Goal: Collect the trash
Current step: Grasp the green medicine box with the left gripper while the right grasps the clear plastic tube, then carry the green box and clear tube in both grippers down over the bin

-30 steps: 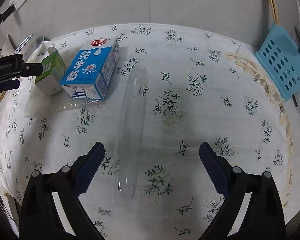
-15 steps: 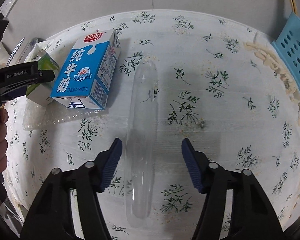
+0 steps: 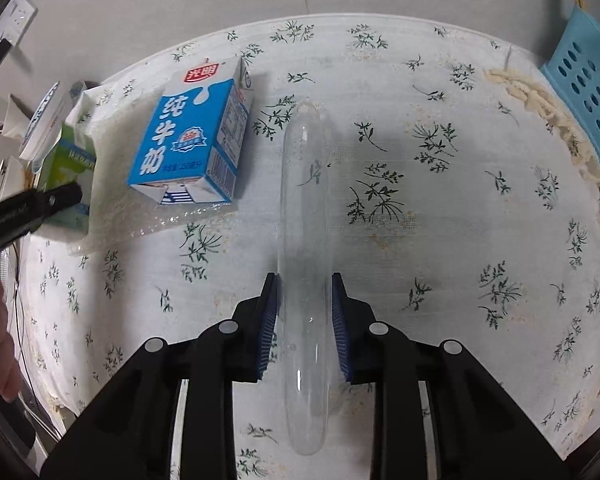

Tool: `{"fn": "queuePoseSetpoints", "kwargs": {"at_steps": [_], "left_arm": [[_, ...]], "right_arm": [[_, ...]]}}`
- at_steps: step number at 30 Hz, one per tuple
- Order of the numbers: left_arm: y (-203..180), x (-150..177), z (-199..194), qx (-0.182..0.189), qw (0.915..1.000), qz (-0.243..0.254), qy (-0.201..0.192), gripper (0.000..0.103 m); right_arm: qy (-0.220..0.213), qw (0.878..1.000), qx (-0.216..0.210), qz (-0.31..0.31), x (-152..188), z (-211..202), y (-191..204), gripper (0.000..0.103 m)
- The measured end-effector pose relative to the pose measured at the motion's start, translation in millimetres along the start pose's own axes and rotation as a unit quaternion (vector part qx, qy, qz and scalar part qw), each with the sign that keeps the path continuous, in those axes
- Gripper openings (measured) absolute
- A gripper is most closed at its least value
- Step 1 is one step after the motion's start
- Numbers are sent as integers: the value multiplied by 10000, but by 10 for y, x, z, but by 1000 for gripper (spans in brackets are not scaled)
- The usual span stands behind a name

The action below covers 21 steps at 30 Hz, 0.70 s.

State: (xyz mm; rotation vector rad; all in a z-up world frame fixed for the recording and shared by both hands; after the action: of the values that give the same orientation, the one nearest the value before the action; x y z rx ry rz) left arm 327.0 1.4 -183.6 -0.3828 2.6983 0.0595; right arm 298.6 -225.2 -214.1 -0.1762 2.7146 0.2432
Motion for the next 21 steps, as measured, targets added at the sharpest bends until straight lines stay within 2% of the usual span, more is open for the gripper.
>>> {"fn": "queuePoseSetpoints", "kwargs": {"at_steps": [9, 16, 21], "left_arm": [[87, 659, -582, 113, 9997, -169, -97, 45], [89, 1080, -908, 269, 9991, 178, -276, 45], [76, 1307, -1079, 429, 9977, 385, -349, 45]], "right_arm": [[-202, 9989, -14, -419, 251, -366, 55, 25], [-644, 9968, 66, -467, 446, -852, 123, 25], [-777, 9960, 69, -443, 620, -1085, 216, 25]]}}
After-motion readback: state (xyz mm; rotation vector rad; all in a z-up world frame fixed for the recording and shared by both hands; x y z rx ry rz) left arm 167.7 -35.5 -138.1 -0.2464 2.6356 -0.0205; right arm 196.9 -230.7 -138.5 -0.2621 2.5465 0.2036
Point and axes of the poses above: each gripper's, at about its wrist camera, not at the fingertips, and z roughly the way its jaws point, y to its left, x to its underside, the point moved 9 cm from there along z, roughly the way its jaws point, and after that the axes turned 5 degrees about -y, right-handed, at the moved point
